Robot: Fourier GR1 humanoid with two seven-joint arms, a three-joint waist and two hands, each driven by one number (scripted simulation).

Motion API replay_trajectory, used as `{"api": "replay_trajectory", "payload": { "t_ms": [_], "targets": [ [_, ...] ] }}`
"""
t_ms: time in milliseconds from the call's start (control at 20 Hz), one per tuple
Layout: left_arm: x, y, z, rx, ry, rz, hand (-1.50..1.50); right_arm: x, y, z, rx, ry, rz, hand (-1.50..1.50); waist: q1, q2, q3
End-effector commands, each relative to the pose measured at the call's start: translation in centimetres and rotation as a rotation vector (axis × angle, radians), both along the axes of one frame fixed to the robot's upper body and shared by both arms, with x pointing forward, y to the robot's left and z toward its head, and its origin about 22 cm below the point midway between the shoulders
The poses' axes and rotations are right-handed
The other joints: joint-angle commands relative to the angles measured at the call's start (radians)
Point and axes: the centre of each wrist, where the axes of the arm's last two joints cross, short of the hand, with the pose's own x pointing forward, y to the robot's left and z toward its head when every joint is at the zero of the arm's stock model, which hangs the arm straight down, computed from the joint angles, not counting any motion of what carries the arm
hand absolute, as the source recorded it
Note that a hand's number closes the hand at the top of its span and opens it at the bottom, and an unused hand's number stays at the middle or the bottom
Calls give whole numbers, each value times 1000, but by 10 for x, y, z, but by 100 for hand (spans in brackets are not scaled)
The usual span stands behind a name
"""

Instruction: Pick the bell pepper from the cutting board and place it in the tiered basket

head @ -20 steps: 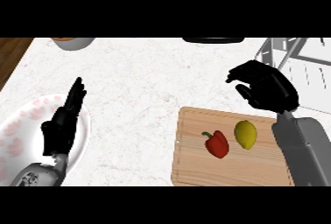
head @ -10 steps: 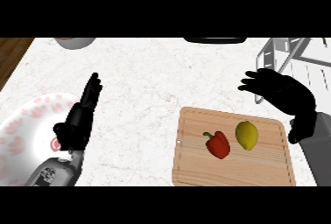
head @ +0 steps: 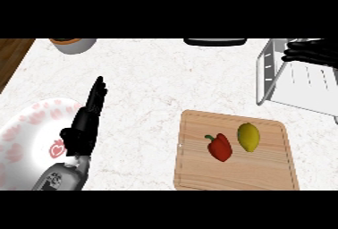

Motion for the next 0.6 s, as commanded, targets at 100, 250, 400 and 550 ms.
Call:
{"api": "replay_trajectory", "payload": {
  "t_ms": [100, 250, 400, 550],
  "targets": [
    [-2, -3, 2, -6, -1, -5, 0, -42, 41, 71, -328, -357, 134, -150, 5, -3, 0],
    [1, 9, 4, -16, 2, 13, 0, -63, 71, 55, -411, -431, 132, -150, 4, 1, -1],
    [5, -5, 3, 11, -12, -13, 0, -73, 85, 40, -470, -461, 137, -150, 4, 6, -2],
    [-8, -5, 4, -4, -7, 4, 0, -84, 81, 21, -494, -444, 142, -150, 8, 4, -2]
  ]
}}
